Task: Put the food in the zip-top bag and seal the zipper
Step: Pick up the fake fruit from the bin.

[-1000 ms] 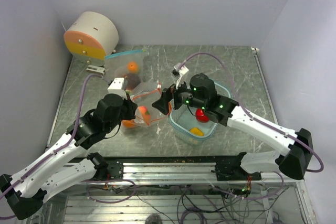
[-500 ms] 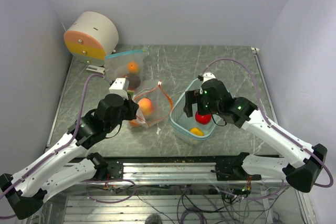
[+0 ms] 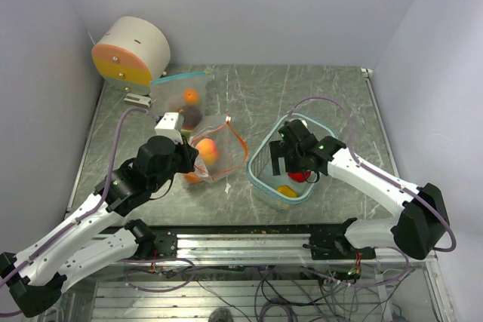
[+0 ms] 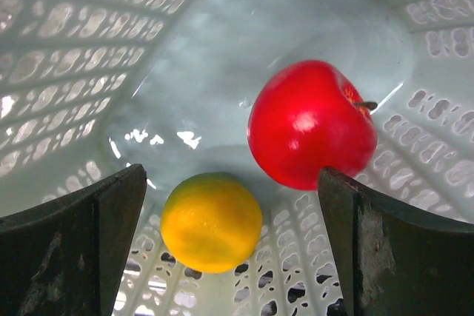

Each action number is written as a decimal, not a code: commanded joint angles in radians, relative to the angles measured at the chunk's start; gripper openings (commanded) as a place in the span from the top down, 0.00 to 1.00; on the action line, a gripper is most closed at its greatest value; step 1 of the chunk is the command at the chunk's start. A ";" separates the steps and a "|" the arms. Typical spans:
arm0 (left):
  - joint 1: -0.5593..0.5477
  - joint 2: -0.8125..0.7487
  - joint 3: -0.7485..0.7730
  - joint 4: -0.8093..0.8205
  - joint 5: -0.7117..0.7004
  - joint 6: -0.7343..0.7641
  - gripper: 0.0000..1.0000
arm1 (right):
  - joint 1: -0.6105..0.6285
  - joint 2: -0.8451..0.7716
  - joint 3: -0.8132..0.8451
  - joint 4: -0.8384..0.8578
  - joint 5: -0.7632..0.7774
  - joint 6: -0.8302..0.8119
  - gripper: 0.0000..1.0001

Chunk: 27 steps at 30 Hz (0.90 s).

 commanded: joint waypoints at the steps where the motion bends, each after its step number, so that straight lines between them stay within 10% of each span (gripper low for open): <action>1: 0.003 0.000 -0.006 0.041 0.016 0.015 0.93 | -0.004 0.037 -0.014 0.037 0.108 0.055 0.00; 27: 0.004 -0.090 -0.041 0.011 -0.010 0.014 0.93 | -0.013 0.225 0.080 -0.095 0.217 0.033 0.04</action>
